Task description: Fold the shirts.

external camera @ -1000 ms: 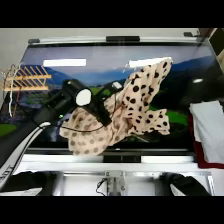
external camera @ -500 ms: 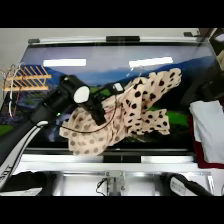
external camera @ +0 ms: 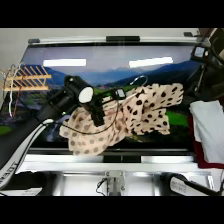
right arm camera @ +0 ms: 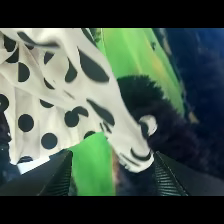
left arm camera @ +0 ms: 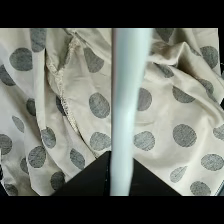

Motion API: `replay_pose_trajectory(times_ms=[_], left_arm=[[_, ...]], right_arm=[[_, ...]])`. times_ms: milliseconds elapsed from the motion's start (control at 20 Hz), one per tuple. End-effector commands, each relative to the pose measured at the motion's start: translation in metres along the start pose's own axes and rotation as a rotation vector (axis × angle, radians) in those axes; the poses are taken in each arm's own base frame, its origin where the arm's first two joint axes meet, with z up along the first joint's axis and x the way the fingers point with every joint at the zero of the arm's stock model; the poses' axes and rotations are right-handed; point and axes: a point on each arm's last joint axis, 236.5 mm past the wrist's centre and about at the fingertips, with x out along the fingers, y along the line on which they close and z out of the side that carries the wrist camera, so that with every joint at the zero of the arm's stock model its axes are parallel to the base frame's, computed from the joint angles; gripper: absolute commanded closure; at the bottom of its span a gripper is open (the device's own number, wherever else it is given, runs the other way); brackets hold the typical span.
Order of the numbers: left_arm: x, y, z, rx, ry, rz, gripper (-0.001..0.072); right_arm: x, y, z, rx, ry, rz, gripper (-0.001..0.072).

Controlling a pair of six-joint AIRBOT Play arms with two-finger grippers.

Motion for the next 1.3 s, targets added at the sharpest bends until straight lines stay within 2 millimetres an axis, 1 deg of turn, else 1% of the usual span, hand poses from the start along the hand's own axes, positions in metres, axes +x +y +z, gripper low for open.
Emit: replay_pose_trajectory(times_ms=[0,300,500,650,700,750,800,900,950,1000,1050,1100,1150,1200,1250], left_arm=[[0.004,0.000,-0.001,0.020,0.009,-0.005,0.0667],[0.004,0.000,0.000,0.021,0.008,-0.005,0.0668],[-0.001,0.001,0.000,0.023,-0.001,0.002,0.0668],[-0.007,0.005,-0.002,0.017,-0.010,0.015,0.0668],[-0.007,0.006,-0.003,0.013,-0.010,0.015,0.0668],[-0.007,0.009,-0.004,0.012,-0.009,0.016,0.0668],[-0.007,0.011,-0.006,0.006,-0.009,0.018,0.0668],[-0.008,0.021,-0.005,0.008,-0.027,0.034,0.0668],[-0.008,0.026,-0.001,0.012,-0.051,0.049,0.0667],[-0.009,0.032,0.004,0.019,-0.077,0.066,0.0666],[-0.008,0.039,0.009,0.014,-0.101,0.086,0.0663],[-0.008,0.045,0.013,0.008,-0.123,0.104,0.0659],[-0.008,0.052,0.017,0.001,-0.143,0.122,0.0625],[-0.007,0.059,0.017,-0.010,-0.151,0.133,0.0517],[-0.007,0.065,0.013,-0.025,-0.149,0.140,0.0332]], right_arm=[[0.013,0.004,0.022,-0.141,-0.032,0.022,0.0089],[0.052,0.018,0.039,-0.217,0.000,0.124,0.0089],[0.075,0.027,0.036,-0.235,0.035,0.201,0.0089],[0.085,0.028,0.028,-0.229,0.058,0.232,0.0091],[0.087,0.030,0.027,-0.226,0.059,0.241,0.0175],[0.087,0.033,0.026,-0.224,0.061,0.259,0.0292],[0.088,0.035,0.025,-0.215,0.061,0.268,0.0304],[0.089,0.035,0.025,-0.195,0.064,0.271,0.0407],[0.090,0.036,0.025,-0.184,0.064,0.275,0.0444],[0.090,0.038,0.026,-0.182,0.059,0.288,0.0539],[0.088,0.043,0.026,-0.172,0.057,0.307,0.0662],[0.087,0.046,0.027,-0.164,0.053,0.320,0.0658],[0.086,0.049,0.028,-0.163,0.049,0.333,0.0659],[0.086,0.049,0.028,-0.159,0.050,0.334,0.0659],[0.085,0.050,0.028,-0.157,0.051,0.335,0.0660]])
